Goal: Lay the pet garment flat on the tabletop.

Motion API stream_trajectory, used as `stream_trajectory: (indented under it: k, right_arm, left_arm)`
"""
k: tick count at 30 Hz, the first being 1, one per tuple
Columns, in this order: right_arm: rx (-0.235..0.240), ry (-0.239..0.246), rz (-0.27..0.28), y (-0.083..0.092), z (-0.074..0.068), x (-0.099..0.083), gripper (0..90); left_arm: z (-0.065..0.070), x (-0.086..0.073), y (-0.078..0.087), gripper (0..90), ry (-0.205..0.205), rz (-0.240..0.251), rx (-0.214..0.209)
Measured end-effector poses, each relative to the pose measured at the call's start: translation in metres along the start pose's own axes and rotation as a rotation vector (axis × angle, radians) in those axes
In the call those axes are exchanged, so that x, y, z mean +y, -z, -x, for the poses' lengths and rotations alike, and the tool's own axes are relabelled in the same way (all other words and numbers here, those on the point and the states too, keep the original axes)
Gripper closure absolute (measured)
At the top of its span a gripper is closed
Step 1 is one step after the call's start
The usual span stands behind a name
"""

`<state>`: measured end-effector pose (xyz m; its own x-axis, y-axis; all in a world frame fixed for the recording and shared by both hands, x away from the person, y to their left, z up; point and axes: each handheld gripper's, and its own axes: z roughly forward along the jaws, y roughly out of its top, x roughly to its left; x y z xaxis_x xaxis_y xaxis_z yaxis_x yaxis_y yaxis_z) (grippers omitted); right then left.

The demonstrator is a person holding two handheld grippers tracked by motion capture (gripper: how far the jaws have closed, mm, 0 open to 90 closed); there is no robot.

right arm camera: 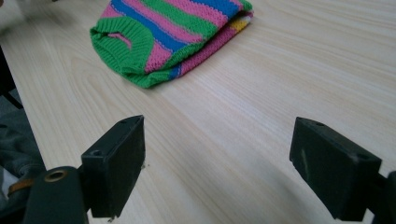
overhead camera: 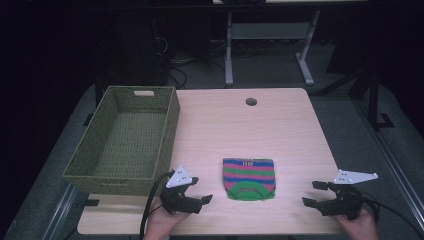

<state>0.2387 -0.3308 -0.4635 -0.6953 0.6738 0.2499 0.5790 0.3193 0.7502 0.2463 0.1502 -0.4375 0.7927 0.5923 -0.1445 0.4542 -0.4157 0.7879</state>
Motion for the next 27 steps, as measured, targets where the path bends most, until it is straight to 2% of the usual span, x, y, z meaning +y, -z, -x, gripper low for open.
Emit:
stream_trajectory:
  k: [7,12,16,23,27]
  right_arm:
    - [0.015,0.012,-0.001,-0.008,-0.005,0.011,19.7]
    - [0.022,0.016,0.019,-0.011,-0.007,0.018,19.7]
    - [0.025,0.024,-0.002,-0.015,-0.010,0.021,20.2]
    - [0.043,0.051,-0.012,-0.021,-0.015,0.033,20.0]
    - [0.055,0.062,-0.017,-0.025,-0.018,0.039,20.0]
  left_arm:
    - [0.000,0.003,0.000,22.6,0.032,0.025,-0.025]
    - [0.000,0.003,-0.002,22.5,0.016,0.011,-0.023]
    - [0.000,0.004,-0.003,22.3,0.033,0.013,-0.034]
    - [0.001,0.007,-0.005,21.9,0.015,0.008,-0.030]
    - [-0.004,0.010,-0.008,22.0,0.017,-0.002,-0.049]
